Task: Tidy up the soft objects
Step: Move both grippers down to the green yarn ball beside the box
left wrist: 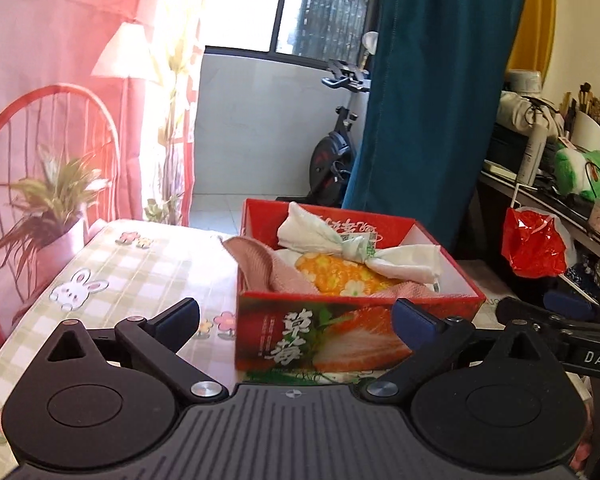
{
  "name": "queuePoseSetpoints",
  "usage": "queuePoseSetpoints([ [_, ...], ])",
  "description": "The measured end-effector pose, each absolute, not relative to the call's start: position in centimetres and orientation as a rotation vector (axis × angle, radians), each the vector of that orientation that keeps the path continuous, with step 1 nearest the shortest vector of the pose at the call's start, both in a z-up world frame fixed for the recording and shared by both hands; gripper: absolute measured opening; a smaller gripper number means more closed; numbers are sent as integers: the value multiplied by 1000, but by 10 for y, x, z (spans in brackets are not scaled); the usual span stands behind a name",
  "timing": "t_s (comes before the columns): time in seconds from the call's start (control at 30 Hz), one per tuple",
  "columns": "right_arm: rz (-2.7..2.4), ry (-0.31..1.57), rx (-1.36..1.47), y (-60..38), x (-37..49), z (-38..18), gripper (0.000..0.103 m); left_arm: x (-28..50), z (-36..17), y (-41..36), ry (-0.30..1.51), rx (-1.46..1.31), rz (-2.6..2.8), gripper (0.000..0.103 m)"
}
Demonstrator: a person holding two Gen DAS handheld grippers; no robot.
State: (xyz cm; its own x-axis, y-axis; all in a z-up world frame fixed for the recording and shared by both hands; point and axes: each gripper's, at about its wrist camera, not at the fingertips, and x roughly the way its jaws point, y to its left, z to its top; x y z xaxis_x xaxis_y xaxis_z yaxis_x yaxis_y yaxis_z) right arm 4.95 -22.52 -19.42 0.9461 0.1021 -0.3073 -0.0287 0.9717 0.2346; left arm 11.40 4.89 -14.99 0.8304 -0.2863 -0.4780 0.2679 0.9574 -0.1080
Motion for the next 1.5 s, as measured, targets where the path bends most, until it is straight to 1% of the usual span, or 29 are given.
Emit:
queuePoseSetpoints([
  [0.23,28,312,267,-234,33,-210,103,102,-157,45,475,4,-264,103],
  [0.5,16,381,262,-230,39,-238,102,111,-198,50,566,-45,-293,103],
  [0.63,16,454,278,-226,50,-263,102,125,-222,56,648,-60,-292,102],
  [0.8,68,591,283,-220,68,-288,103,135,-239,60,698,-77,-284,102],
  [0.87,42,627,234,-213,73,-293,103,139,-245,58,728,-62,-286,99],
  [1.0,51,632,199,-208,75,-301,102,144,-254,52,767,-57,-322,93],
  [1.03,56,638,201,-209,76,-303,99,144,-256,50,773,-51,-331,90],
  [1.07,60,646,200,-209,77,-304,94,145,-256,47,780,-40,-342,86],
  [1.1,64,653,199,-210,77,-304,90,147,-257,43,787,-23,-359,83],
  [1.13,71,657,199,-211,78,-304,84,148,-256,40,789,-11,-379,75],
  [1.17,81,656,197,-211,79,-303,80,149,-255,37,791,-3,-400,66],
  [1.2,91,652,195,-211,80,-302,78,150,-255,34,794,3,-421,63],
  [1.23,107,646,187,-210,80,-300,76,151,-255,32,799,8,-434,55],
  [1.27,123,640,179,-209,81,-299,72,153,-254,30,805,12,-445,51],
  [1.3,137,634,169,-208,81,-297,70,156,-254,28,810,15,-458,50],
  [1.37,162,626,151,-206,85,-293,62,162,-253,24,812,24,-473,49],
  [1.4,175,624,144,-205,88,-291,60,166,-252,23,809,26,-477,49],
  [1.43,189,621,136,-204,92,-289,55,169,-250,21,809,24,-481,49],
  [1.47,202,615,127,-202,95,-286,53,173,-248,20,813,17,-488,49],
  [1.5,217,612,117,-199,99,-284,52,177,-248,18,817,4,-498,49],
])
